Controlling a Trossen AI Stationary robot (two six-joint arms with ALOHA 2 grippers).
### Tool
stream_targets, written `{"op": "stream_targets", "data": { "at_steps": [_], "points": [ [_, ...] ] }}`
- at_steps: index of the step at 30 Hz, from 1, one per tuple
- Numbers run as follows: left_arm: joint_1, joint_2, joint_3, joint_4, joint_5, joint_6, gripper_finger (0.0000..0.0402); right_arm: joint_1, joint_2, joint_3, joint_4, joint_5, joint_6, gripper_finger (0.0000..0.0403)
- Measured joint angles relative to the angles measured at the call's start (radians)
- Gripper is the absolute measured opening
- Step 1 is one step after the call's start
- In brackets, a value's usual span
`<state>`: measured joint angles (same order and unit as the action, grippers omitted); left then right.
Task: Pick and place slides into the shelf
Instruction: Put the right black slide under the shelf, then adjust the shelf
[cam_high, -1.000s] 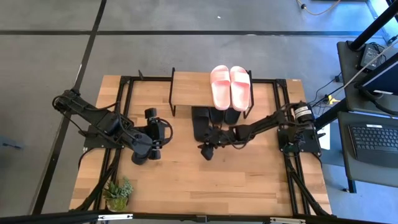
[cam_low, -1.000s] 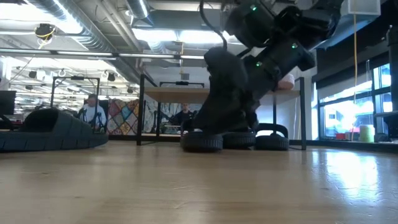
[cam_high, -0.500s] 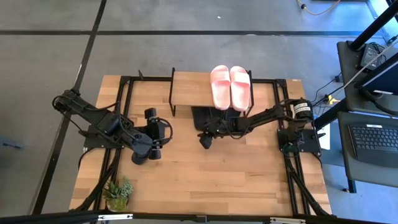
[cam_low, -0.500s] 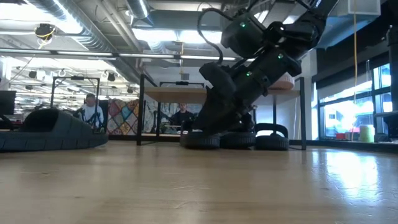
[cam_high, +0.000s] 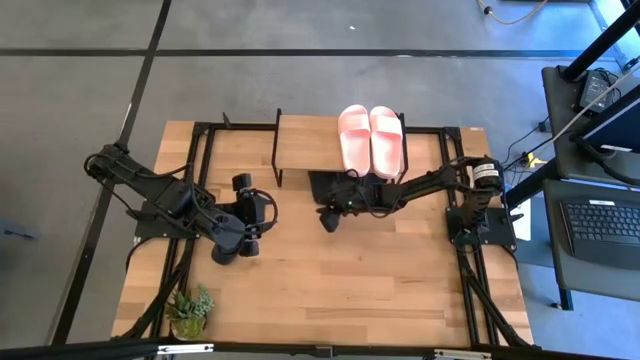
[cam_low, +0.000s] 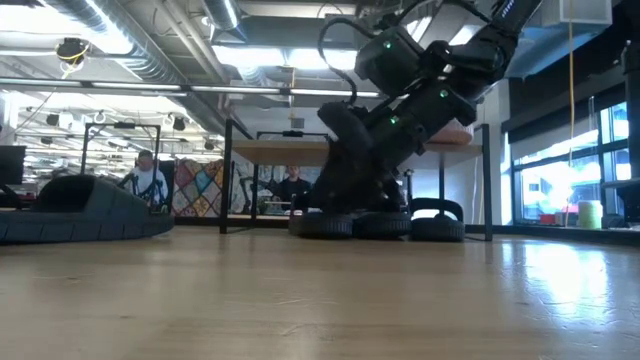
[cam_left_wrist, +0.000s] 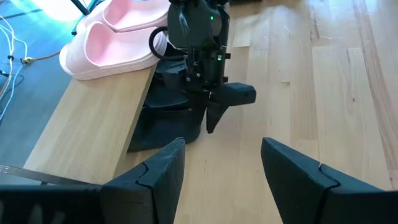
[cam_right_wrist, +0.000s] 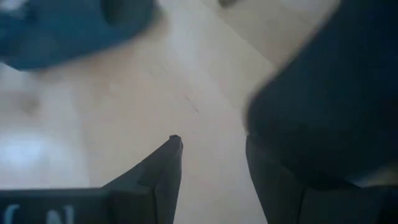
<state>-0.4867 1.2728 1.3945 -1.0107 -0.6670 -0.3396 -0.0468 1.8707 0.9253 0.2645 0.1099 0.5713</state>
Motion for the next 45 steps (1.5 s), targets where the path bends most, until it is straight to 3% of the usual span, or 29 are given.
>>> {"op": "stream_targets", "data": {
  "at_steps": [5, 14, 26, 35, 41, 45],
  "points": [
    [0.000, 0.000, 0.000, 0.000, 0.000, -0.002, 0.0203, 0.042, -0.055, 0.002, 0.097, -0.076, -0.004, 0.0179],
    [0.000, 0.000, 0.000, 0.001, 0.000, -0.019, 0.0203, 0.127, -0.247, 0.002, 0.072, -0.081, -0.008, 0.0179],
    [0.000, 0.000, 0.000, 0.053, 0.003, -0.020, 0.0203, 0.216, -0.584, 0.001, -0.284, -0.080, -0.137, 0.0179],
    [0.000, 0.000, 0.000, 0.103, 0.007, -0.049, 0.0203, 0.238, -0.799, -0.006, -0.596, 0.044, -0.178, 0.0179],
    [0.000, 0.000, 0.000, 0.110, 0.007, -0.077, 0.0203, 0.244, -1.013, -0.151, -0.564, 0.055, -0.170, 0.0179],
    [0.000, 0.000, 0.000, 0.129, -0.003, -0.077, 0.0203, 0.243, -1.163, -0.259, -0.566, 0.118, -0.116, 0.0179]
  ]
}}
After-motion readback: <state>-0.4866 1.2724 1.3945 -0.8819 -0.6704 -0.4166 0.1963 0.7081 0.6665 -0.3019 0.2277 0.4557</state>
